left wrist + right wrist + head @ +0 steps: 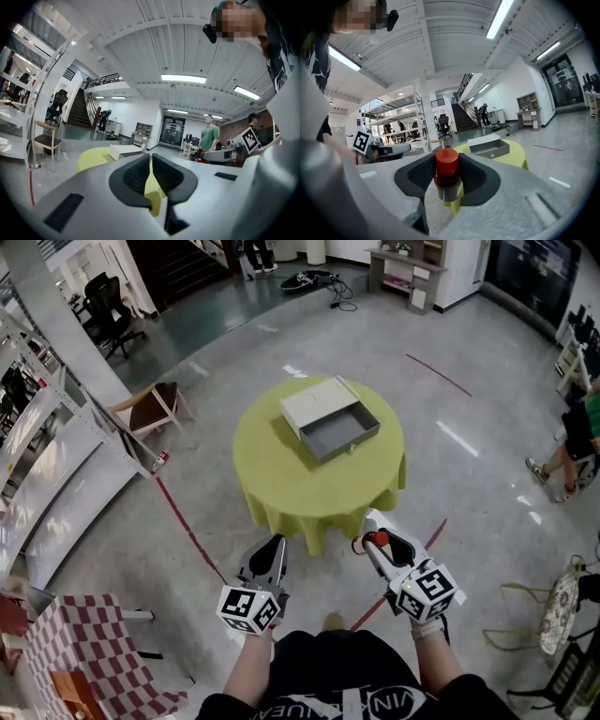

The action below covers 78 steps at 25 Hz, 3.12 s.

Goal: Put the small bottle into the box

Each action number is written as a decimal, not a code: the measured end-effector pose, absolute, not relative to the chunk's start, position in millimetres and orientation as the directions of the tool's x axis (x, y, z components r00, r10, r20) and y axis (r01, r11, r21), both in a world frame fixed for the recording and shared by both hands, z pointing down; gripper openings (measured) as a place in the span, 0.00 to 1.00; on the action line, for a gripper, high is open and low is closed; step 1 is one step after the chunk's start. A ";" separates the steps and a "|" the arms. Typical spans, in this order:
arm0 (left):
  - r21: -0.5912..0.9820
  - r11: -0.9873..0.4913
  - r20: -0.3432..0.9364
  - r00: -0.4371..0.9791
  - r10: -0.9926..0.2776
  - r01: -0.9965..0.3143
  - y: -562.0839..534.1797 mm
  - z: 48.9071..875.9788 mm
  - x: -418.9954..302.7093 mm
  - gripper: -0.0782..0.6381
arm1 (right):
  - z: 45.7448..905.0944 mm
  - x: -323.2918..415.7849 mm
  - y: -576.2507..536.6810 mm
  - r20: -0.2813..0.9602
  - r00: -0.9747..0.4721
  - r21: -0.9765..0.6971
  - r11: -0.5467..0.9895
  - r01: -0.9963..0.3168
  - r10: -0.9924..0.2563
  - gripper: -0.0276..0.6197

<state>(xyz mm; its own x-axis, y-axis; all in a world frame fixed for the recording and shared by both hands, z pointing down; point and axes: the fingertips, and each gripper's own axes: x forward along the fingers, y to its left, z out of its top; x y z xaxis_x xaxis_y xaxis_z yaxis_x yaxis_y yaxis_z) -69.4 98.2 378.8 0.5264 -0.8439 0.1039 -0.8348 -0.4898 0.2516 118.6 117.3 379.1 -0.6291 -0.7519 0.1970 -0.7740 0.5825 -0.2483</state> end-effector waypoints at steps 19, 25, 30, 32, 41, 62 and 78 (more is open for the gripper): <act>0.298 -0.472 0.189 0.536 -0.823 -0.830 29.7 420.7 -79.6 0.14 | 413.8 126.2 52.6 0.254 -0.599 -0.321 0.518 -0.793 -0.759 0.27; 0.286 -0.516 0.155 0.570 -0.807 -0.808 -29.2 414.1 -74.3 0.14 | 408.8 113.3 9.8 0.246 -0.608 -0.308 0.534 -0.787 -0.755 0.27; 0.256 -0.540 0.160 0.586 -0.795 -0.802 -69.5 414.9 -70.9 0.14 | 404.6 103.5 -28.5 0.251 -0.610 -0.302 0.538 -0.787 -0.751 0.27; 0.265 -0.546 0.177 0.597 -0.783 -0.795 -81.9 422.8 -69.3 0.14 | 406.4 99.6 -42.5 0.257 -0.608 -0.302 0.535 -0.789 -0.751 0.27; 0.282 -0.597 0.223 0.657 -0.721 -0.751 -139.0 447.4 -62.6 0.14 | 419.1 81.8 -103.0 0.285 -0.596 -0.325 0.509 -0.797 -0.751 0.27; 0.311 -0.630 0.283 0.703 -0.653 -0.711 -179.4 500.4 -29.0 0.14 | 432.2 81.7 -192.1 0.216 -0.614 -0.447 0.482 -0.754 -0.759 0.27; 0.340 -0.566 0.254 0.653 -0.714 -0.751 -202.2 499.8 -24.6 0.14 | 455.5 67.0 -222.6 0.246 -0.646 -0.421 0.521 -0.742 -0.722 0.27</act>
<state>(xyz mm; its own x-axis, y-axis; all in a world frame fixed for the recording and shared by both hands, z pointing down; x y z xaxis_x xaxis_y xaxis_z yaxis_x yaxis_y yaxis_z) -24.6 -202.2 499.8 0.6529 -0.7136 0.2541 -0.7510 -0.5661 0.3400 67.0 -222.6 455.5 -0.6464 -0.7222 0.2462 -0.7424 0.5210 -0.4211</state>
